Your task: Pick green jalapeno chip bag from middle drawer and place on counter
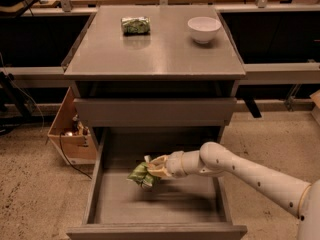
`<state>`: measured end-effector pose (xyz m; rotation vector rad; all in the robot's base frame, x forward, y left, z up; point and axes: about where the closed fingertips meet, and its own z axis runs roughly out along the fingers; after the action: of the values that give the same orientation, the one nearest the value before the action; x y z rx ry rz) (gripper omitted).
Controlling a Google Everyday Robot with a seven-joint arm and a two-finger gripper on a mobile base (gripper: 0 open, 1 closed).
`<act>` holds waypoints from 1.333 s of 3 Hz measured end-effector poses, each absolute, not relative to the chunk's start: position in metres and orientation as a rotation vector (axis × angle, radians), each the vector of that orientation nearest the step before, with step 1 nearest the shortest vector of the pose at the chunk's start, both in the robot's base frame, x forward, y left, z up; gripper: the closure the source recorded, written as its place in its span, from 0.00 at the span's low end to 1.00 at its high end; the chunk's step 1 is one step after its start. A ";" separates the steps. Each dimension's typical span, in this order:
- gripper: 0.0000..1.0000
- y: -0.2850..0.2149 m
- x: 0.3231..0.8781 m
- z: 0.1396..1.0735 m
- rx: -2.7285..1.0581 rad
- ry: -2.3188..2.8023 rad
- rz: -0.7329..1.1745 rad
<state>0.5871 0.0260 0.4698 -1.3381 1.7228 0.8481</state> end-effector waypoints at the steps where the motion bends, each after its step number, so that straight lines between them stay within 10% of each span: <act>1: 1.00 0.027 0.568 0.544 -1.365 1.620 0.874; 4: 1.00 -0.013 0.540 0.782 -1.379 1.151 0.898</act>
Offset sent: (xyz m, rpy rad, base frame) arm -0.0637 -0.0331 0.2688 0.2707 -0.2519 0.2018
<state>0.5400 -0.0133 0.7821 -1.3793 1.1507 0.8977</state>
